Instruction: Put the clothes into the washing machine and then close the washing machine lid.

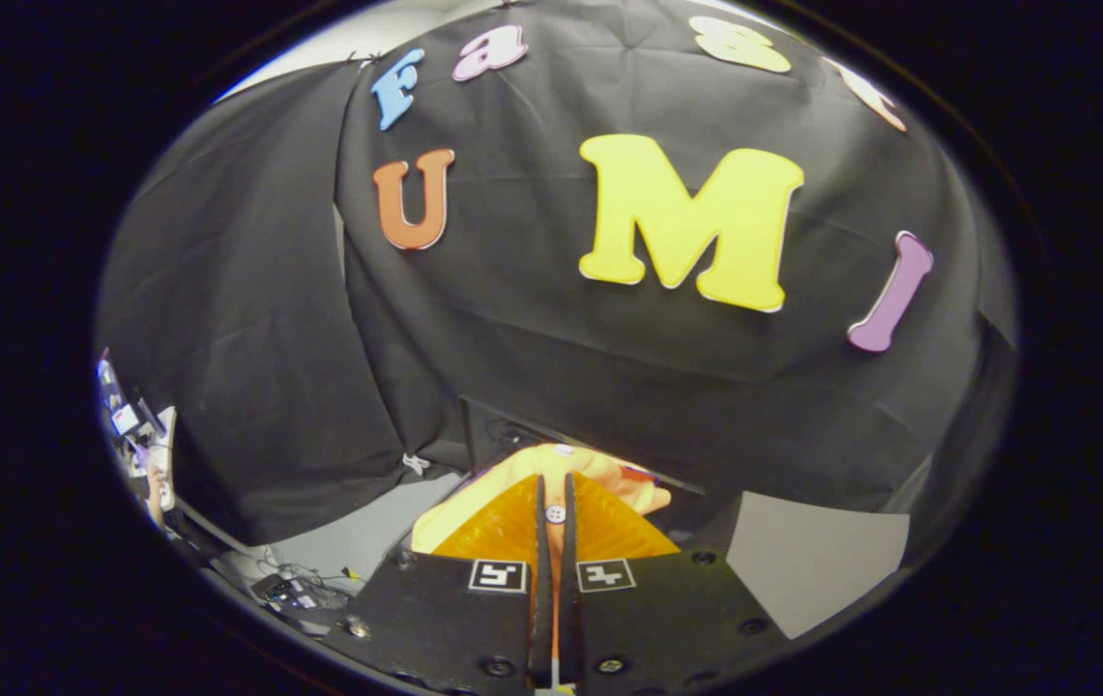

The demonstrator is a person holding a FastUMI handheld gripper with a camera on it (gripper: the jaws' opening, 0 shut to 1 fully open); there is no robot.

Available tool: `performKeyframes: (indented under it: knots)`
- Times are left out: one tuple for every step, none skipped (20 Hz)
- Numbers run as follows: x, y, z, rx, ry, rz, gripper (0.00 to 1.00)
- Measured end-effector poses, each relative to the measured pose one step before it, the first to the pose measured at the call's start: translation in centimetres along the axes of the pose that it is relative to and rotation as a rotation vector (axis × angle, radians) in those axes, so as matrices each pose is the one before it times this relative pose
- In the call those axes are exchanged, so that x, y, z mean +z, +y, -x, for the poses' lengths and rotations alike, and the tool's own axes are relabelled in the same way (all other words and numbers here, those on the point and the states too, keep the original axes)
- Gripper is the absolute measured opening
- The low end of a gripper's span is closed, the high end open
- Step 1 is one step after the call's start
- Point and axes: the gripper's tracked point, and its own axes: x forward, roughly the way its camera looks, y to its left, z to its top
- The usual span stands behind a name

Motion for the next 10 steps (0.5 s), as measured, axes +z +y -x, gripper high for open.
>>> performKeyframes:
  knots:
    - [-0.154,0.617,-0.693,0.00879,0.00823,0.0007,0.06]
    - [-0.383,0.556,-0.572,0.00841,0.00969,0.00011,0.06]
    - [-0.246,0.449,-0.639,0.00554,0.01008,0.0027,0.06]
    - [-0.373,0.424,-0.645,0.00311,0.01012,0.00364,0.06]
    - [-0.347,0.318,-0.62,0.00238,0.00973,0.00068,0.06]
    - [-0.411,0.288,-0.602,0.003,0.01102,-0.00204,0.06]
    - [-0.416,0.052,-0.717,0.00193,0.01121,-0.00364,0.06]
    - [-0.631,0.045,-0.637,0.00129,0.01039,-0.00413,0.06]
    - [-0.456,0.114,-0.607,0.00012,0.01122,-0.0033,0.06]
    - [-0.439,0.186,-0.576,0.00041,0.00928,-0.00409,0.06]
